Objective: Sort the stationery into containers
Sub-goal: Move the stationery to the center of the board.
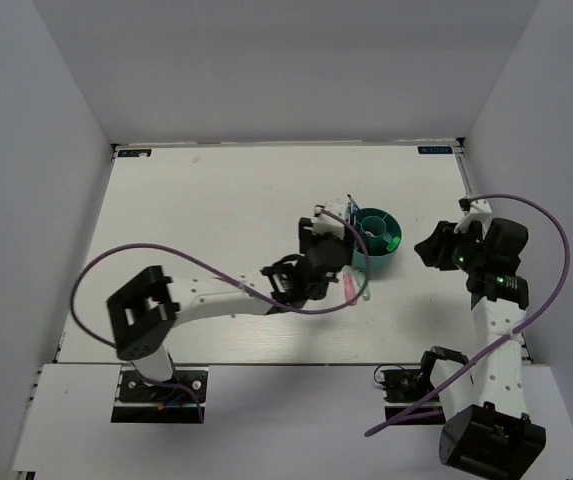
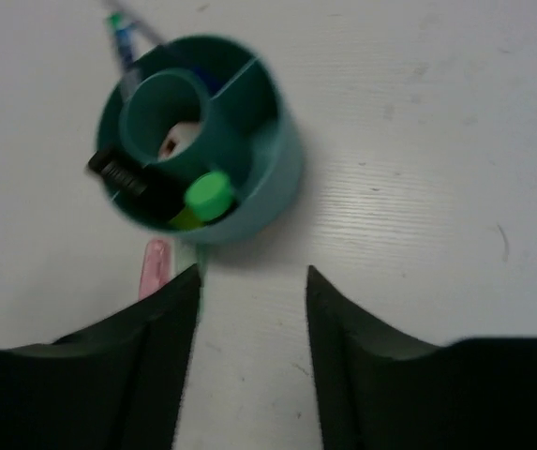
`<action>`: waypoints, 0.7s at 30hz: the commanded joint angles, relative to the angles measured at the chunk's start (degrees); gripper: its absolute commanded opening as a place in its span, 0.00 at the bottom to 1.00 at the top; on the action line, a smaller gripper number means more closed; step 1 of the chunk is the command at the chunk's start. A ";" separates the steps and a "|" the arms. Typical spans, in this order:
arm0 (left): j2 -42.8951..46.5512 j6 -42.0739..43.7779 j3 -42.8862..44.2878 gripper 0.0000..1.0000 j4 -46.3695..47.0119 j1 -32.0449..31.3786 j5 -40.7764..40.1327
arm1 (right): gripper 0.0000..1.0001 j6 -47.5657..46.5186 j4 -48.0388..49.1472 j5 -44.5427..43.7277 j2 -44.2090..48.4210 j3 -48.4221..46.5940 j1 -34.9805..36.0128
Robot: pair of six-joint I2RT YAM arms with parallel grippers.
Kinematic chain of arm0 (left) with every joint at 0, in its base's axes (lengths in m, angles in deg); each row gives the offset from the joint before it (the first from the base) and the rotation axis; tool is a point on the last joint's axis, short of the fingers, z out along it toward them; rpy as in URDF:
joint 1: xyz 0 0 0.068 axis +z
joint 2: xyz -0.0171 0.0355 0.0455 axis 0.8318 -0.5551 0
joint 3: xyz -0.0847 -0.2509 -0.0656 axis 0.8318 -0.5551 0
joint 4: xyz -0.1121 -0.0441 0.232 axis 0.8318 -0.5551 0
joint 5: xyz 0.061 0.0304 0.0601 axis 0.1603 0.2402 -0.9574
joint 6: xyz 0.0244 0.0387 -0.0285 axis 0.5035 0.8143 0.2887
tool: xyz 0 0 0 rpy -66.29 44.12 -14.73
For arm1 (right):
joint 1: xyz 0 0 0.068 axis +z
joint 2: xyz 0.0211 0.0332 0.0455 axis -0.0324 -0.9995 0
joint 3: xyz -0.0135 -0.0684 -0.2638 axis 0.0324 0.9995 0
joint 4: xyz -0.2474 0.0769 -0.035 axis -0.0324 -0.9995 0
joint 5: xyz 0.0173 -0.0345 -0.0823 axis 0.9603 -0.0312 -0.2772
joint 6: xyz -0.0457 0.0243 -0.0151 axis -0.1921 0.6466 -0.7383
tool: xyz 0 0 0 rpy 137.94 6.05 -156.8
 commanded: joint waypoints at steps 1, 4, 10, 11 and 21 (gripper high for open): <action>11.00 -4.73 -3.62 0.76 -20.30 2.73 4.58 | 0.45 -14.32 -10.35 26.08 -1.97 -5.18 0.26; 18.38 -6.93 -4.85 0.79 -36.11 5.72 9.42 | 0.33 -24.72 -23.36 32.39 -4.70 -7.73 2.10; 31.30 -8.34 -13.54 0.93 -51.31 14.50 18.12 | 0.35 -25.29 -24.97 27.84 -4.01 -3.70 10.42; 34.88 -8.00 -15.56 0.95 -52.45 16.17 20.05 | 0.37 -23.37 -23.92 25.22 -4.62 -3.26 11.50; 47.65 -4.56 -21.91 0.99 -60.99 27.25 24.99 | 0.35 -8.69 -16.29 -11.52 -14.03 -2.05 33.30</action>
